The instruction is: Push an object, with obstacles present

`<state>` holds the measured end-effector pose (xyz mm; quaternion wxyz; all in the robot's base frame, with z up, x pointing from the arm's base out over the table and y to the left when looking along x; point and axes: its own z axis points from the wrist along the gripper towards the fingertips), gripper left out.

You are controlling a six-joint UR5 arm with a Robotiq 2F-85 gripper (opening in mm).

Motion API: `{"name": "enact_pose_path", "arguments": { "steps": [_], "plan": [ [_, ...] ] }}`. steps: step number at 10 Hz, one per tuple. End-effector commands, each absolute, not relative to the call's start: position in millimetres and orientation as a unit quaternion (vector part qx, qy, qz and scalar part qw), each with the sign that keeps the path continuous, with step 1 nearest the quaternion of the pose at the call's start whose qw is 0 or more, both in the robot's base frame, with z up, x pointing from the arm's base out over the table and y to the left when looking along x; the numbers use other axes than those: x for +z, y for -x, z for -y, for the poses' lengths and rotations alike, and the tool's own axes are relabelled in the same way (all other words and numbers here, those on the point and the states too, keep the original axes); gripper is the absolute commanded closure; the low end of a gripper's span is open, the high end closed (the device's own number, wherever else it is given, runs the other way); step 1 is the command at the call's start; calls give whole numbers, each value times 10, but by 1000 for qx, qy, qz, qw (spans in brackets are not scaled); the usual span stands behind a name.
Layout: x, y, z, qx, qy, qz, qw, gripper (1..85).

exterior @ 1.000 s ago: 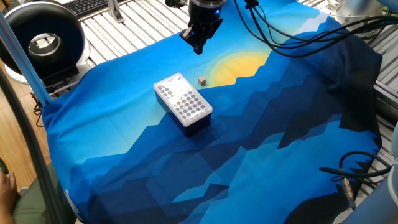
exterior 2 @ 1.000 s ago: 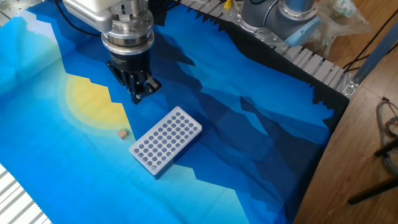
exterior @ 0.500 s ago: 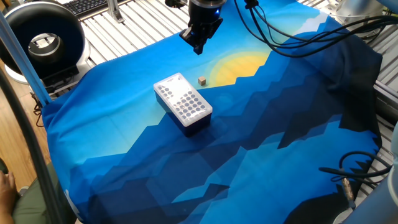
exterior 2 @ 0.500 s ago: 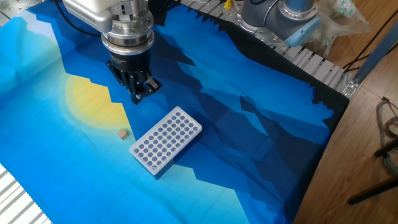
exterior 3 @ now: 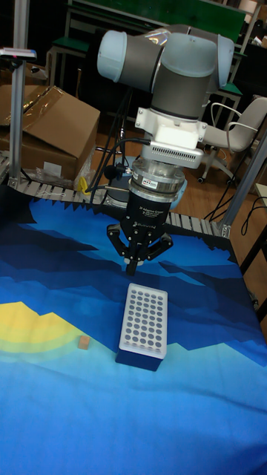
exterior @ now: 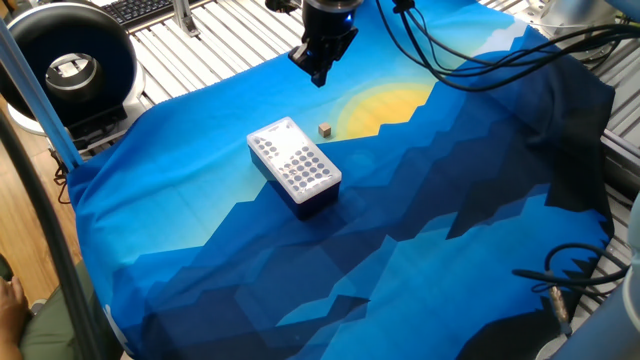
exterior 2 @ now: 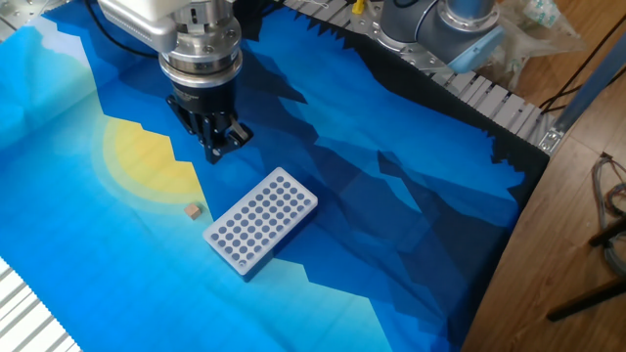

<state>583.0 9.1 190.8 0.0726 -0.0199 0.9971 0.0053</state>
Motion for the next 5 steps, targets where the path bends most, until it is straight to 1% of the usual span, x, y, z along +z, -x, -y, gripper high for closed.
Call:
{"name": "enact_pose_path", "arguments": {
  "steps": [1, 5],
  "plan": [
    [1928, -5836, -103, 7, 23, -997, 73, 847],
    [1921, -5846, -84, 3, 25, -997, 74, 847]
  ]
}}
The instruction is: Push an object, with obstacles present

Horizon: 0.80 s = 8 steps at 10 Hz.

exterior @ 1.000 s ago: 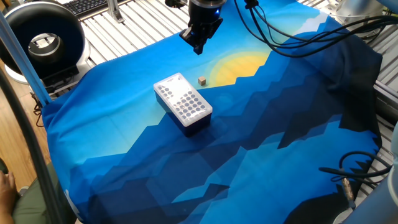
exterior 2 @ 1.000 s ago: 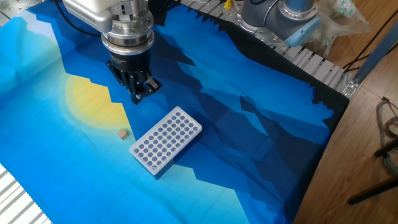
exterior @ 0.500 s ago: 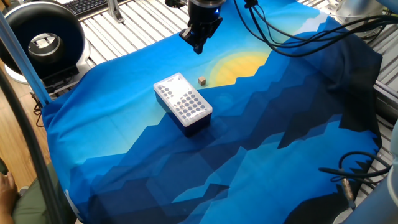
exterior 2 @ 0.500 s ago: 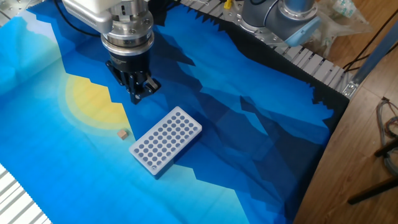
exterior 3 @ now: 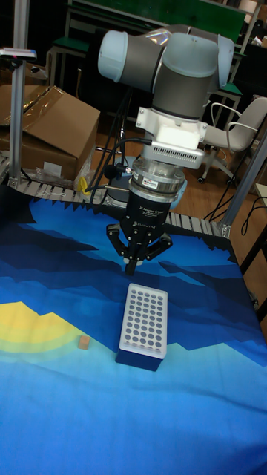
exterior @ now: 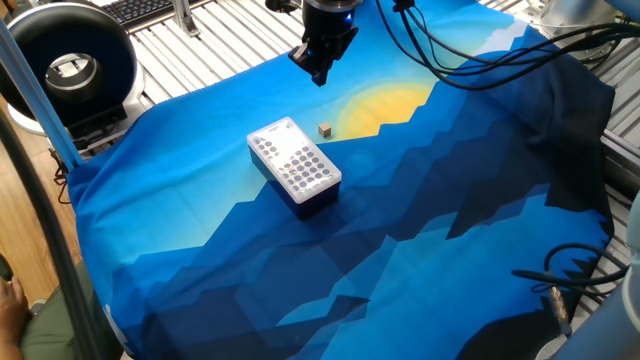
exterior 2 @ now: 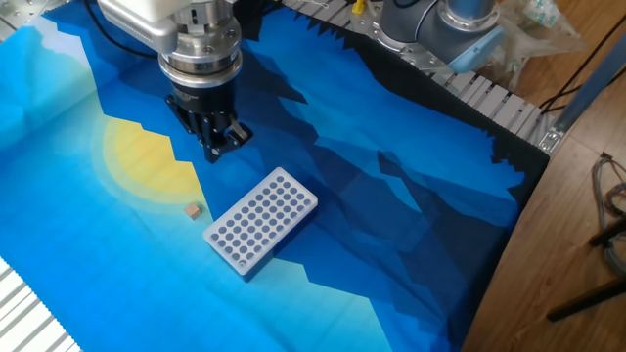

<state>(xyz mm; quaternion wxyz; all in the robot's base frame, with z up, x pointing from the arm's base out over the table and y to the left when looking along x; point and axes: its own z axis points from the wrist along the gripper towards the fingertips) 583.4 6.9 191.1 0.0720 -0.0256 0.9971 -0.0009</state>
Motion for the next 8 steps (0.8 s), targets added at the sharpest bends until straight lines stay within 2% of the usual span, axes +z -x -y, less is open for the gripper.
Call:
{"name": "enact_pose_path", "arguments": {
  "steps": [1, 6, 8],
  "plan": [
    [1921, -5842, -79, 3, 24, -997, 74, 847],
    [1918, -5830, -82, 6, 24, -997, 74, 847],
    [1860, -5693, -110, 40, 29, -996, 77, 847]
  ]
}}
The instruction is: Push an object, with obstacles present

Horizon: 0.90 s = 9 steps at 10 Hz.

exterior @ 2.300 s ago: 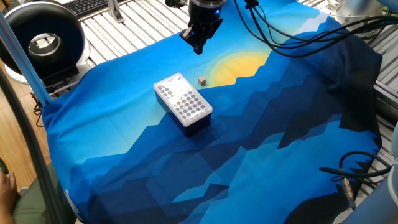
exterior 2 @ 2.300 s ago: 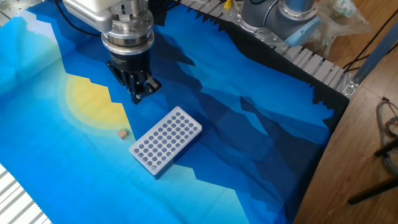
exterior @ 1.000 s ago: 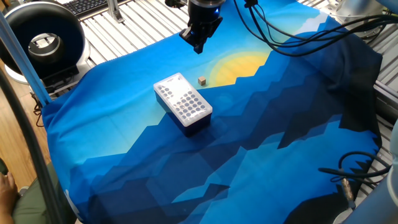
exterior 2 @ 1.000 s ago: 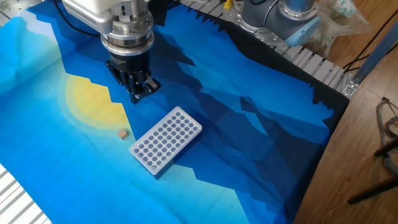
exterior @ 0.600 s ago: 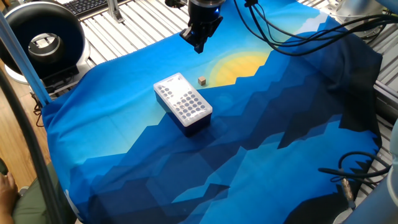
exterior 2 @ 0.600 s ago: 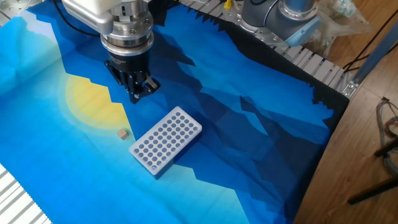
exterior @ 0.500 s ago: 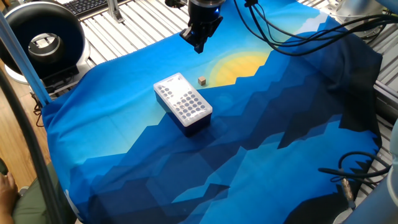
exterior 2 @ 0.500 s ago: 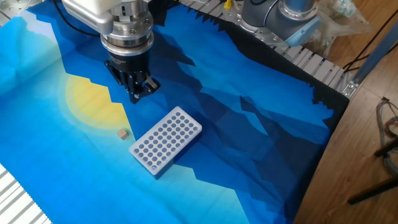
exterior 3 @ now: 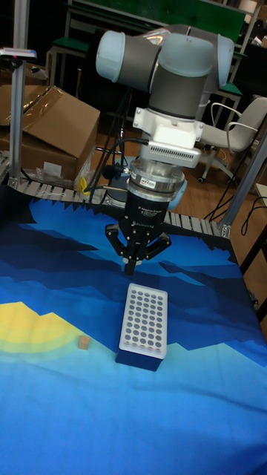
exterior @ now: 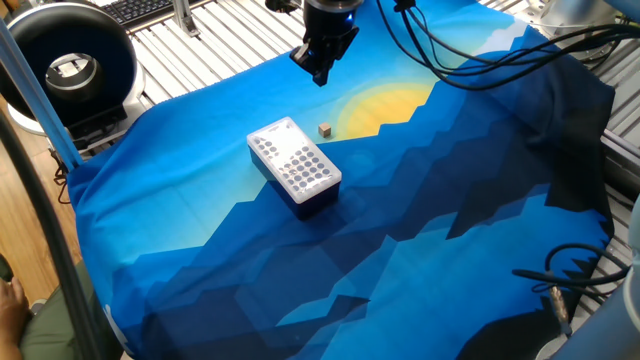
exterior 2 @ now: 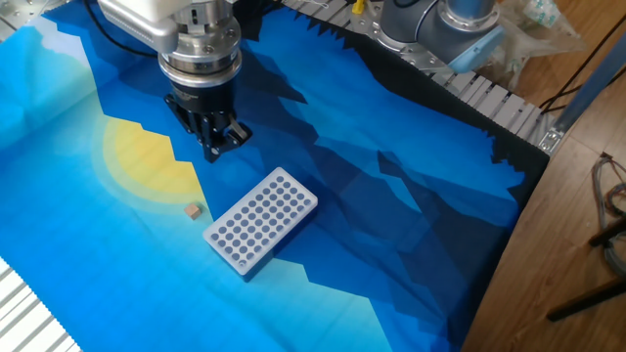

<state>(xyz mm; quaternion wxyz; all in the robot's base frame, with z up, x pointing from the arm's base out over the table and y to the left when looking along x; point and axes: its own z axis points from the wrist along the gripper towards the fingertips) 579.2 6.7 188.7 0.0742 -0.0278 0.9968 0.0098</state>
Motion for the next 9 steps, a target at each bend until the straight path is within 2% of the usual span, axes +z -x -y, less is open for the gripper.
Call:
{"name": "enact_pose_path", "arguments": {
  "steps": [1, 2, 4, 7, 9],
  "plan": [
    [1769, -5492, 19, 34, 56, -996, 61, 847],
    [1681, -5297, 122, 30, 70, -996, 44, 847],
    [1517, -5218, 118, 47, 71, -995, 57, 847],
    [1450, -5249, 136, 45, 71, -994, 70, 847],
    [1499, -5204, 267, 22, 74, -995, 60, 847]
  ]
}}
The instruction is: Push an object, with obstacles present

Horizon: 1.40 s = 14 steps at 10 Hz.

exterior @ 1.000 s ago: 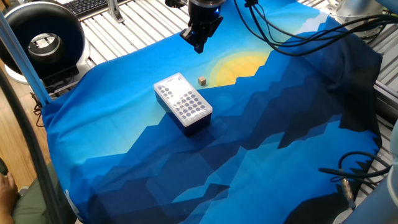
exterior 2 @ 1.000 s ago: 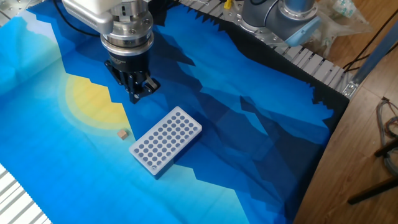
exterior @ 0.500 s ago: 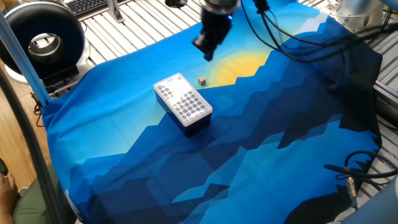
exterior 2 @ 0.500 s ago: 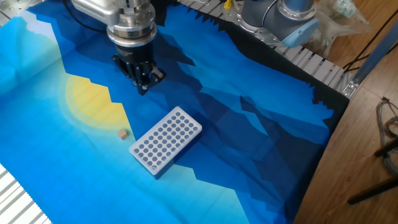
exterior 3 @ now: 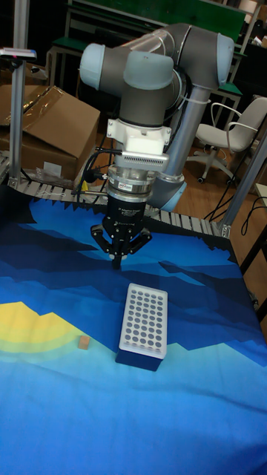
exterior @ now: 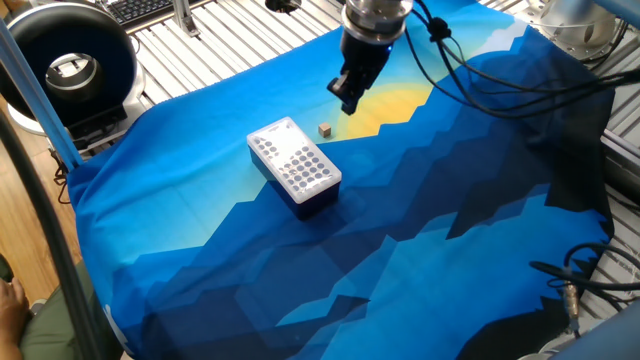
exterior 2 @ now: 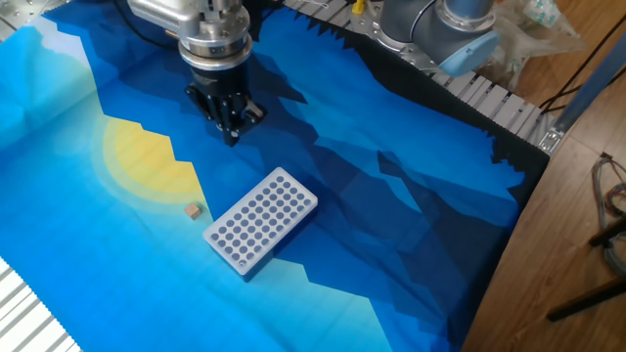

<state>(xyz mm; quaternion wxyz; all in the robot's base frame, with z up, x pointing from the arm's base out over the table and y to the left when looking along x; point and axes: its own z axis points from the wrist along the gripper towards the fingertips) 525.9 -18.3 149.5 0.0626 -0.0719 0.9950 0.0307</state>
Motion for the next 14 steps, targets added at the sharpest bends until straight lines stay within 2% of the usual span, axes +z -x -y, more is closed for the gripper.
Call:
{"name": "enact_pose_path", "arguments": {
  "steps": [1, 4, 8, 11, 14],
  "plan": [
    [1554, -5151, 319, 12, 74, -996, 47, 847],
    [1681, -5038, 345, 10, 72, -997, 31, 847],
    [1649, -4993, 392, 6, 58, -998, 28, 847],
    [1585, -4992, 267, 23, 50, -998, 17, 847],
    [1618, -4975, 249, 33, 55, -998, 26, 847]
  ]
}}
